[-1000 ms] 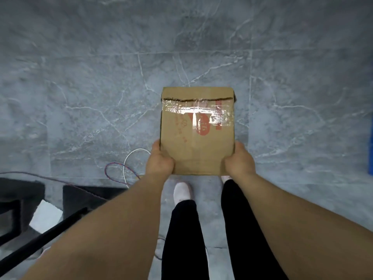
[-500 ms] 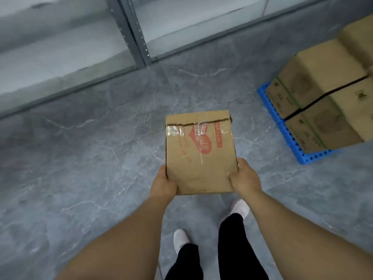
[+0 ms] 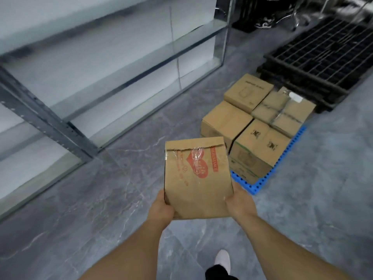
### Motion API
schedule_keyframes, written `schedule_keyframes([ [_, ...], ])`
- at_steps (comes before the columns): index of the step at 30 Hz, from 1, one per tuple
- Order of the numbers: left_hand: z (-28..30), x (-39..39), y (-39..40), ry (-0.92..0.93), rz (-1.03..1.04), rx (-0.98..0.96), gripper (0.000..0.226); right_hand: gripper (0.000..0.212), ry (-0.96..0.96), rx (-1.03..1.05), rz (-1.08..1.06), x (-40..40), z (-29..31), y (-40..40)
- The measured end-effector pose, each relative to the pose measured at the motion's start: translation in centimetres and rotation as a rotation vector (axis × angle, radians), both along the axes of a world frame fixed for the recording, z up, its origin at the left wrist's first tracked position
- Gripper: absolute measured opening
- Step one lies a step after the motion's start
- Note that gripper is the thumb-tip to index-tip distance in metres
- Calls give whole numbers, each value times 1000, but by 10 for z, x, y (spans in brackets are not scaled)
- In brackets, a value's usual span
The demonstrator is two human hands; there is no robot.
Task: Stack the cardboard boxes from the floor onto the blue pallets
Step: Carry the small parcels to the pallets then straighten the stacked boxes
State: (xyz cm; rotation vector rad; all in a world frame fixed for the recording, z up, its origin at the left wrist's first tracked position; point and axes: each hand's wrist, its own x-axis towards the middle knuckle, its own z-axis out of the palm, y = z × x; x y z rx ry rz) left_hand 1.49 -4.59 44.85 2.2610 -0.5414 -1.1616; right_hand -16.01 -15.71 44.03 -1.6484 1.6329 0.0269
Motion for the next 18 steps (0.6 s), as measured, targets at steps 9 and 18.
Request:
schedule_keyframes([
  [9, 15, -12, -128, -32, -220, -14, 62, 47, -13, -36, -160, -30, 13, -93],
  [18, -5, -3, -246, 34, -483, -110, 54, 39, 97, -43, -440, -31, 8, -152],
])
